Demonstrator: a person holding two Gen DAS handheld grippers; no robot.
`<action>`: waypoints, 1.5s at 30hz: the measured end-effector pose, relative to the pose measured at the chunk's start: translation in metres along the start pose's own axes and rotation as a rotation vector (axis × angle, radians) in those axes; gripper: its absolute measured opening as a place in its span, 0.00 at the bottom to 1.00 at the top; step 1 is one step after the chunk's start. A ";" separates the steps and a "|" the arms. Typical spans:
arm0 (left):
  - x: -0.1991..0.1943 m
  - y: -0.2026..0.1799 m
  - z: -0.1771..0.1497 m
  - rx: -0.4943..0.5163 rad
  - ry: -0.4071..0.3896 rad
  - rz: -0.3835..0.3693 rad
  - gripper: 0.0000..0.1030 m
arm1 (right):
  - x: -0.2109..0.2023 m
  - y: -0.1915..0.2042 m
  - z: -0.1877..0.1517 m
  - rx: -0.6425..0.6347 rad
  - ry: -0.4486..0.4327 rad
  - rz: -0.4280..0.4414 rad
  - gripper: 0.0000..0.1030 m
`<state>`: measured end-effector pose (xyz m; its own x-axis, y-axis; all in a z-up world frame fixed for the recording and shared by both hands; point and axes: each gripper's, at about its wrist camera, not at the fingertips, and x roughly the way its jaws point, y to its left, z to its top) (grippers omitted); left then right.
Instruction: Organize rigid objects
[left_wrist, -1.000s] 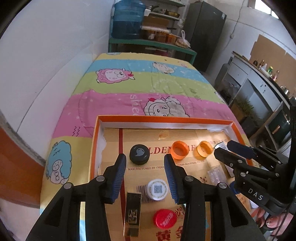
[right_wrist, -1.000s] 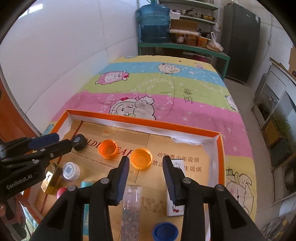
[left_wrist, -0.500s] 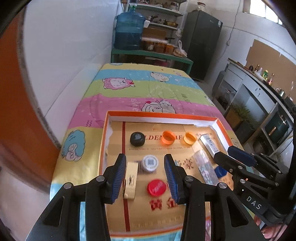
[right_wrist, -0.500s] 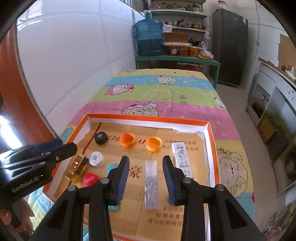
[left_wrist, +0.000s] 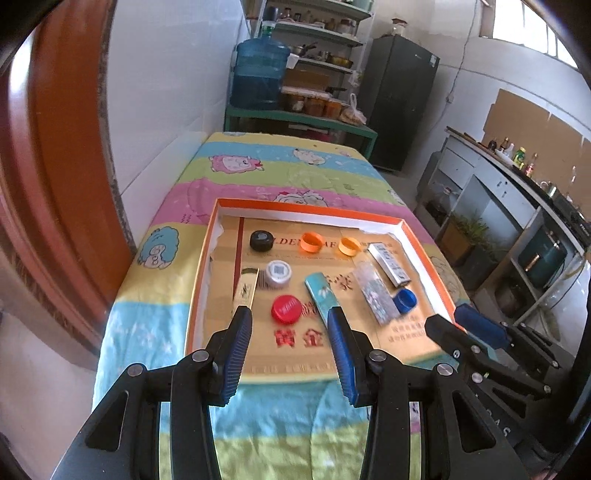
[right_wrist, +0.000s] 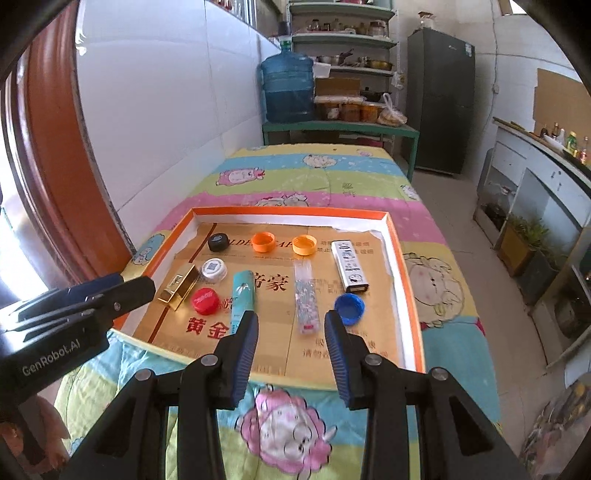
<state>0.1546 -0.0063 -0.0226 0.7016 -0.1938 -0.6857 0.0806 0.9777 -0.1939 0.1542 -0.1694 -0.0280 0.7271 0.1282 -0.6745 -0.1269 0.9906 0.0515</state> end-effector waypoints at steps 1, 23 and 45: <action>-0.006 -0.001 -0.005 0.000 -0.005 0.001 0.43 | -0.005 0.000 -0.004 0.001 -0.007 -0.004 0.36; -0.074 -0.023 -0.046 0.043 -0.093 0.037 0.43 | -0.074 0.005 -0.034 -0.008 -0.107 -0.039 0.36; -0.123 -0.030 -0.080 0.074 -0.155 0.066 0.43 | -0.120 0.022 -0.064 0.007 -0.155 -0.066 0.36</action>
<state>0.0092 -0.0180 0.0112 0.8075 -0.1195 -0.5776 0.0781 0.9923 -0.0961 0.0213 -0.1663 0.0072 0.8294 0.0679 -0.5545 -0.0707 0.9974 0.0164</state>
